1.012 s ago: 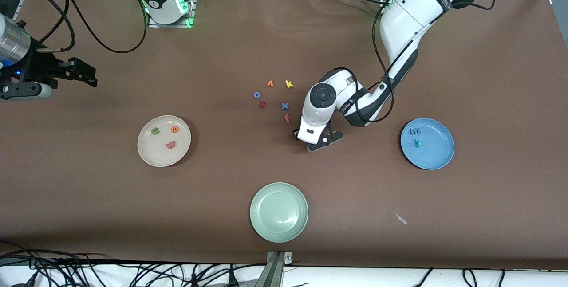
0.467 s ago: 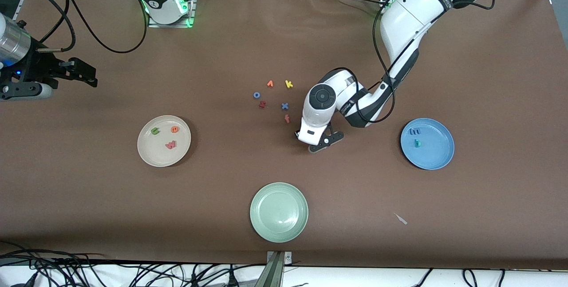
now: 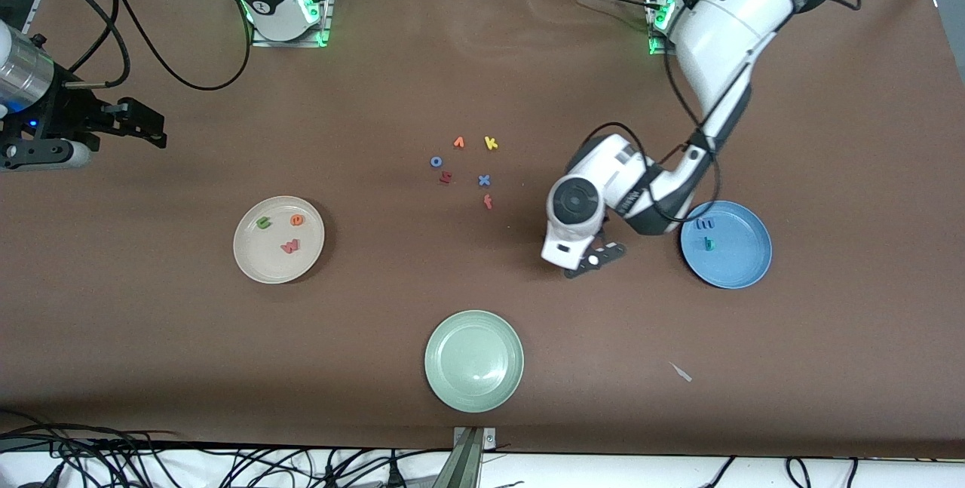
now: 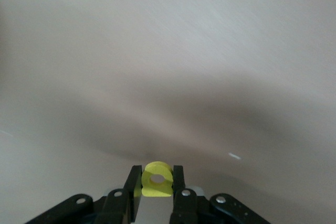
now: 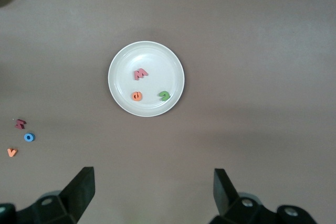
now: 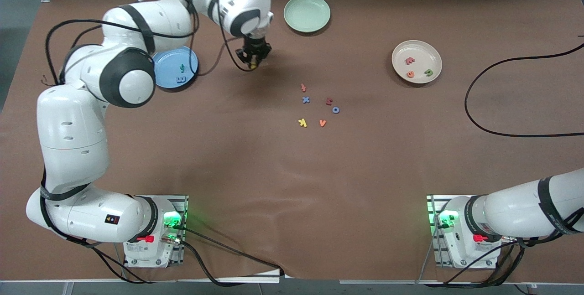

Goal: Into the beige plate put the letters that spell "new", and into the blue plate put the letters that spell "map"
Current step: 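Carry the yellow a onto the blue plate and open the left gripper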

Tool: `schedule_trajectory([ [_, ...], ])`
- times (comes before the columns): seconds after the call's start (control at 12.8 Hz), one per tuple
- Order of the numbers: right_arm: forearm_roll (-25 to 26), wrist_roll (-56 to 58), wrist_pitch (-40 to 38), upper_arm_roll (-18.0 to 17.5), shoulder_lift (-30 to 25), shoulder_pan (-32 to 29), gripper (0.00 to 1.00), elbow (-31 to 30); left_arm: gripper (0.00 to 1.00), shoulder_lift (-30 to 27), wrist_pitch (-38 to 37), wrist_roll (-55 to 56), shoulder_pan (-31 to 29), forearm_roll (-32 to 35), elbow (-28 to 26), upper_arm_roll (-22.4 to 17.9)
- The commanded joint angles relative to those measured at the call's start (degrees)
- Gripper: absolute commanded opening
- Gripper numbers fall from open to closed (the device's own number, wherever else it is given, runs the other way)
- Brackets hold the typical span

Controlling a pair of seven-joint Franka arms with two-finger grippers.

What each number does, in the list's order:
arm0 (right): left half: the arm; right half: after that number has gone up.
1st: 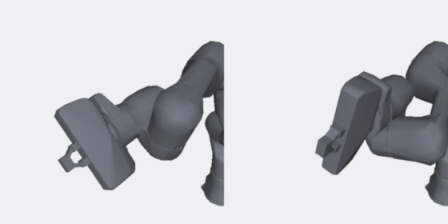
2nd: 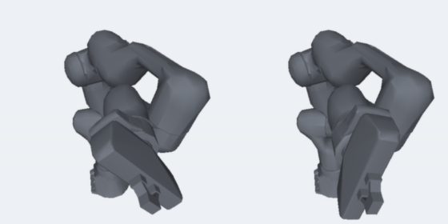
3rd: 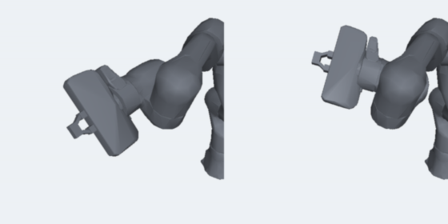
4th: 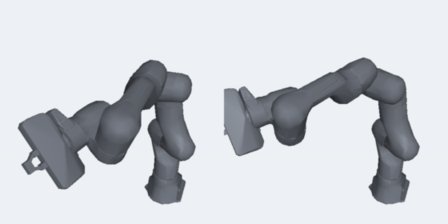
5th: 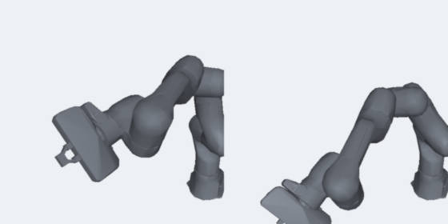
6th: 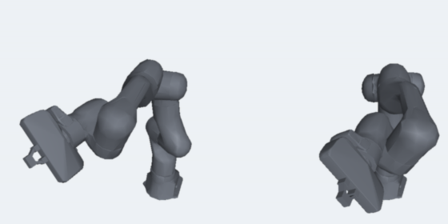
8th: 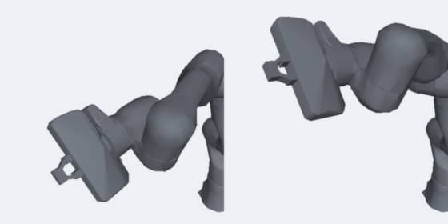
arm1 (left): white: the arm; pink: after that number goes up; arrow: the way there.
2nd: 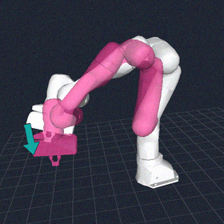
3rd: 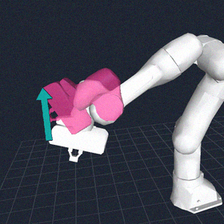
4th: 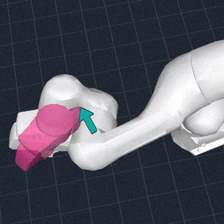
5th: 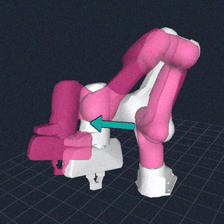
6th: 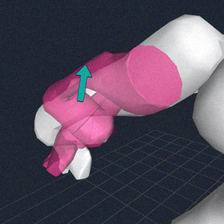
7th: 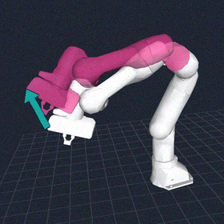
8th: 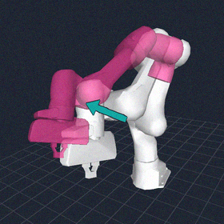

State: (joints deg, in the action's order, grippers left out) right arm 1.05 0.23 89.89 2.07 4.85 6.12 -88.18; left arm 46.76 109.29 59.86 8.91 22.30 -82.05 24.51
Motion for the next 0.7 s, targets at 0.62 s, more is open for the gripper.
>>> schedule_trajectory([
  [0.62,0.7,-0.6,-0.5,-0.1,0.9,-0.1,1.0,1.8,0.08,-8.4,-10.7,-43.1,-24.1,-0.9,-6.4,1.0],
])
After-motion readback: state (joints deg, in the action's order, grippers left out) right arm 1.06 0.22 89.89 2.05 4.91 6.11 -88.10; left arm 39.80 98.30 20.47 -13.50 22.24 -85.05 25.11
